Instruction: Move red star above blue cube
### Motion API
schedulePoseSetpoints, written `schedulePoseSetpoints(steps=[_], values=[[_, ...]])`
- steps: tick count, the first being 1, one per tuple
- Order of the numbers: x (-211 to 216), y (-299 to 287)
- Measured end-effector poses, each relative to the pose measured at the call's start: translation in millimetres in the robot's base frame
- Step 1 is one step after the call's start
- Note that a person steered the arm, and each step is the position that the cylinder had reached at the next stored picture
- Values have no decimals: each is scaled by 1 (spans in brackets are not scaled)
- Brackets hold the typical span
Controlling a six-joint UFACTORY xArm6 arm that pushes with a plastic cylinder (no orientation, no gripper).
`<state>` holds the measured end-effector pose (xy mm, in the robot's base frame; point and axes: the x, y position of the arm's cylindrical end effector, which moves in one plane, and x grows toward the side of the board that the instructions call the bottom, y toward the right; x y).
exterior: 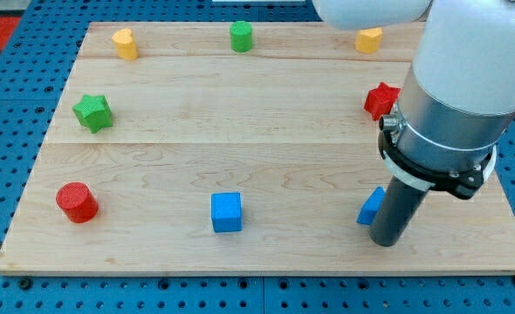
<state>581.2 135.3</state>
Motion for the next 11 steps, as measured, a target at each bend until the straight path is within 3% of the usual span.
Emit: schedulePoseSetpoints(steps=[1,3,4,8,9,11], values=[[0,0],[-1,86],[-25,118],[-215,125],[-225,79],[-197,-46]])
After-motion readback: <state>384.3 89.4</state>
